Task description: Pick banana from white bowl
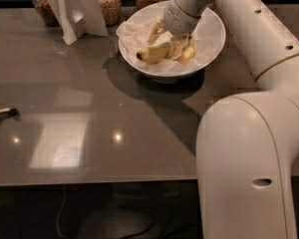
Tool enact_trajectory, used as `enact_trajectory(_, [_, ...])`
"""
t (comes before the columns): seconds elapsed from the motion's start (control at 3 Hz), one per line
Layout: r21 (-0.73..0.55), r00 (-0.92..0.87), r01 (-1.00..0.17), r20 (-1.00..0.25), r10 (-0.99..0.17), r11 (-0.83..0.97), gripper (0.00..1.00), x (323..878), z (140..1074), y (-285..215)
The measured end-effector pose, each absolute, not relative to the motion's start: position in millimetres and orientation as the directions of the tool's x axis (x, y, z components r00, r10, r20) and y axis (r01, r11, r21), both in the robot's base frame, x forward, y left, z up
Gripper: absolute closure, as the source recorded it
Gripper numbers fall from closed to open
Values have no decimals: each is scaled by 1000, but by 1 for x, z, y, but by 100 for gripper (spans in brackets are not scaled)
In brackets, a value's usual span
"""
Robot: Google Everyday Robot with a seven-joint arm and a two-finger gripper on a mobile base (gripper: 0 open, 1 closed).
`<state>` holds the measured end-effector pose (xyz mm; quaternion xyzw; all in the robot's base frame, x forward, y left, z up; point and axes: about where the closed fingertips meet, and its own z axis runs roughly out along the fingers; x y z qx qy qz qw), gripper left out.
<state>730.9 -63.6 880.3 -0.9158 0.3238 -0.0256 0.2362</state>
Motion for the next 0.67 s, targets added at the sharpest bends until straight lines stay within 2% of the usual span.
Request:
enact_trajectory(0.33, [-389,805,-562,-56,-590,-730,65,729,875,-59])
enact_trajectory(0.67, [-326,818,-548,-15,-575,-770,90,725,872,-56])
